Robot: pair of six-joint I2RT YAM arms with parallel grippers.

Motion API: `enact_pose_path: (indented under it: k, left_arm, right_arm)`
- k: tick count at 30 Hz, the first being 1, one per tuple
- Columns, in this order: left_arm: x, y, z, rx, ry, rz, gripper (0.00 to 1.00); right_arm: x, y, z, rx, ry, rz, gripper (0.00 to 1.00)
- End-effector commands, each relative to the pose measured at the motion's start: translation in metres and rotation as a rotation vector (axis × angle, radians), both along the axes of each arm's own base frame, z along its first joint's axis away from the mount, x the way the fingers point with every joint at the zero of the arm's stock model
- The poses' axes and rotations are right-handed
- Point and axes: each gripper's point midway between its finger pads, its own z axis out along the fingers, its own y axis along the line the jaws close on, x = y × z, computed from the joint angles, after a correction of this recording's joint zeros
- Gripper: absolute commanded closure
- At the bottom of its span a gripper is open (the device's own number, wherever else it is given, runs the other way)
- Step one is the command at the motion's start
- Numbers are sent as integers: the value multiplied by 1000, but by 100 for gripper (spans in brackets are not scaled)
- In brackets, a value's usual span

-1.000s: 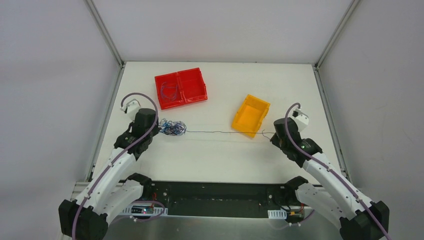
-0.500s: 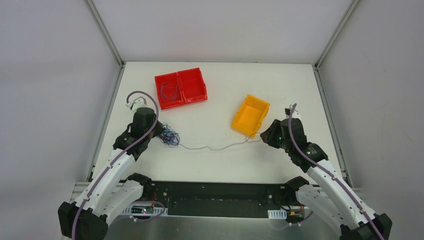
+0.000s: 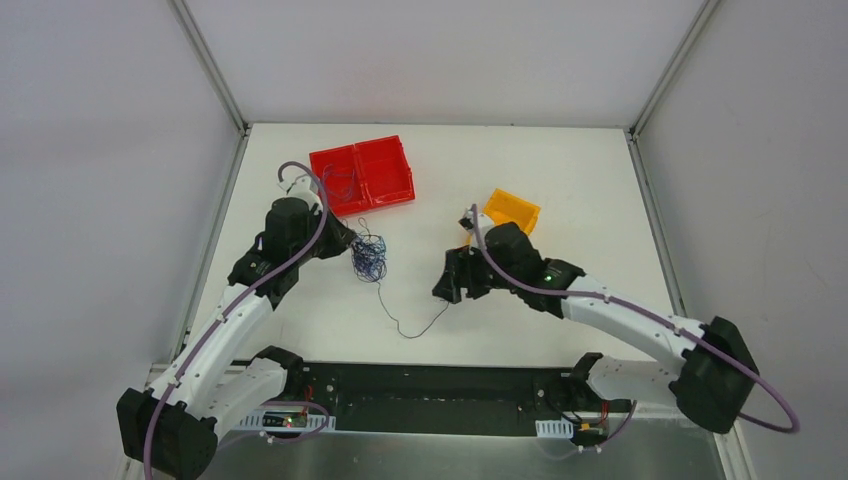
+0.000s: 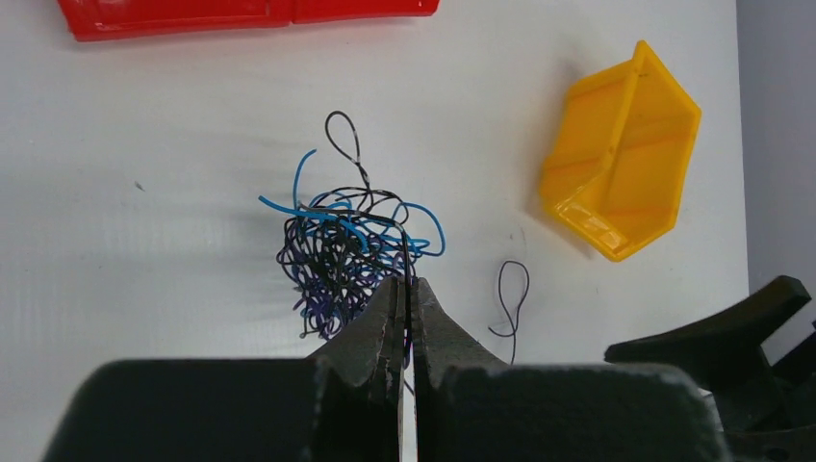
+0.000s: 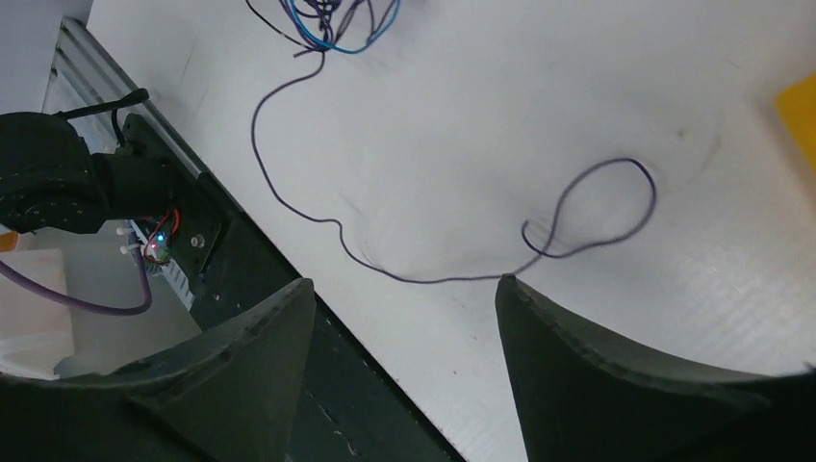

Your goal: Untangle the cables

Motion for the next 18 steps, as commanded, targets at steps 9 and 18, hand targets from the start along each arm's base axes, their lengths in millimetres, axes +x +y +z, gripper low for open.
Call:
enact_pose_path:
  k: [9,18]
  left_arm:
    - [2,-15,22,-45,-61,-70,100]
    - [0,-5,17,-17,-69,-35,100]
  right_arm:
    - [16,139,11,135,-84,186,19]
    - [10,185,-27,123,-35,154,40]
